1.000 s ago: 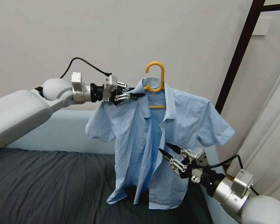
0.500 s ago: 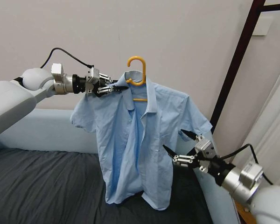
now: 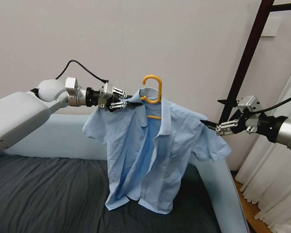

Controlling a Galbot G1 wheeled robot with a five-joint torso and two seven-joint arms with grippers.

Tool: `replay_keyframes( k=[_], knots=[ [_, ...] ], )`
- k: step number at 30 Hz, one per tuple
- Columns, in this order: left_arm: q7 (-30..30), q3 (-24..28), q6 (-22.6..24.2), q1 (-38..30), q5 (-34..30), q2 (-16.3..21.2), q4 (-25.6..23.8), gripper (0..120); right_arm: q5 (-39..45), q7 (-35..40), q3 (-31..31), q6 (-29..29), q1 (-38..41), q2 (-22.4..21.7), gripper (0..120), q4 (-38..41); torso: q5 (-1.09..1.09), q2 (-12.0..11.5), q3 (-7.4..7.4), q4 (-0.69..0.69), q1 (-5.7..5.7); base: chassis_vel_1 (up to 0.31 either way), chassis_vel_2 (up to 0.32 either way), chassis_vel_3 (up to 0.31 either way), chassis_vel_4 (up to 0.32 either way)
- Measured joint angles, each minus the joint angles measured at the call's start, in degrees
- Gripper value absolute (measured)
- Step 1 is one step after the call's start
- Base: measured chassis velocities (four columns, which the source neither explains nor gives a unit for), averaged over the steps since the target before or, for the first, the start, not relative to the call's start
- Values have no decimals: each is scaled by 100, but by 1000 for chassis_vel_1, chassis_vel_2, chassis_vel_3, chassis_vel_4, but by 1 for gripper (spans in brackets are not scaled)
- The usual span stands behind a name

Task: Pick up the clothes from the sofa and hang them on the clothes hanger.

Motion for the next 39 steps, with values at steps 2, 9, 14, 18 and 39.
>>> replay_keyframes(
  k=[2,9,14,18,39],
  knots=[
    [4,-12,-2,28,10,-47,-20,8,24,-17,13,-27,-3,-84,100,19,-2,0,0,0,0,0,0,0,0],
    [-45,-117,0,172,-75,-96,-230,8,422,-15,61,-103,-128,-475,100,149,1,0,0,-5,0,0,0,0,0],
    [-88,-174,62,269,-158,-26,-454,8,848,87,19,-143,-156,-503,97,268,-1,0,0,-1,0,0,0,0,0],
    [-126,-198,107,334,-209,-6,-586,8,1066,129,-15,-148,-159,-503,82,330,-1,0,0,-3,0,0,0,0,0],
    [-223,-204,3,403,-167,38,-685,8,1460,256,-113,20,-150,-455,10,471,-1,0,0,-3,0,0,0,0,0]
  ],
)
